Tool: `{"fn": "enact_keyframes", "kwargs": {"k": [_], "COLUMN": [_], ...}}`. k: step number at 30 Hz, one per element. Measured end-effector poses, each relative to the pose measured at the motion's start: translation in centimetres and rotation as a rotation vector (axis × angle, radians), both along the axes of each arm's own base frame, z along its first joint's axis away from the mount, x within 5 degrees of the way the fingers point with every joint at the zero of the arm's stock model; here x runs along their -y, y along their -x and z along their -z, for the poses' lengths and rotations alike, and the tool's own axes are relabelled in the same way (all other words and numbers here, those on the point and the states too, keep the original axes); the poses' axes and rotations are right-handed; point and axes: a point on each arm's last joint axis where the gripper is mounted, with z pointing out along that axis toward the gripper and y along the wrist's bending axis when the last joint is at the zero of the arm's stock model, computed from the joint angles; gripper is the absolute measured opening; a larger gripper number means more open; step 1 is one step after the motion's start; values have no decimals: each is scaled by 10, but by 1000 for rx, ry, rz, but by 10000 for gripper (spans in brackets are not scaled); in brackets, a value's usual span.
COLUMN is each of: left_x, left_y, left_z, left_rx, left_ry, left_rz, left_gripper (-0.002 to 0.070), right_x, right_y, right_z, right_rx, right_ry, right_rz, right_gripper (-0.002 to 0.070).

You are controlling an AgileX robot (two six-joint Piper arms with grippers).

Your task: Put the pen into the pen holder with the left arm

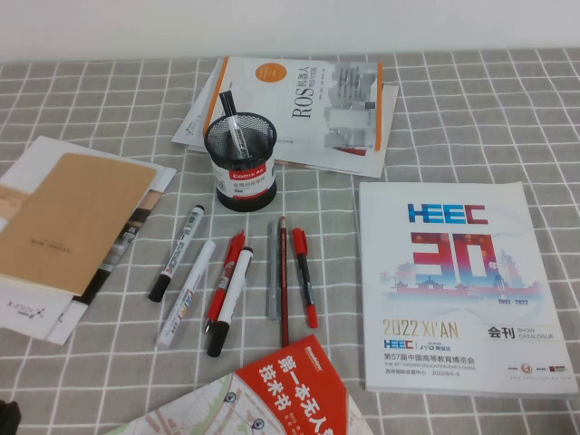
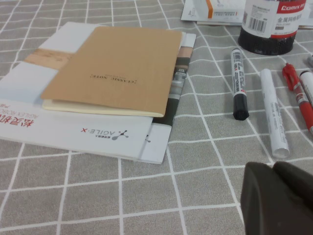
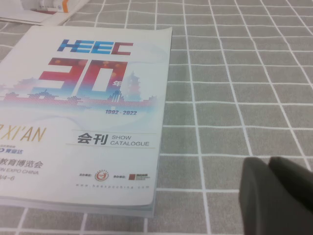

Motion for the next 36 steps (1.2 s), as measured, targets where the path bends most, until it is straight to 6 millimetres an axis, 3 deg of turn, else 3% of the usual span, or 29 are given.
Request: {"fn": "enact_keyframes", "kwargs": {"k": [19, 26, 36], "left_x": [0, 2, 3], "left_y": [-1, -3, -3], "left_z": [-3, -15, -20], "left_rx": [29, 137, 144], "left_ry": [24, 215, 413], "left_rz": [-4, -27, -48], "left_gripper": [-3, -3, -3], "right_x": [0, 0, 0], "right_y": [0, 0, 0], "right_z": [0, 0, 0], "right_rx": [0, 0, 0], "right_ry": [0, 0, 0], "right_rz": [0, 0, 0], "right_gripper": [-14, -14, -14]}}
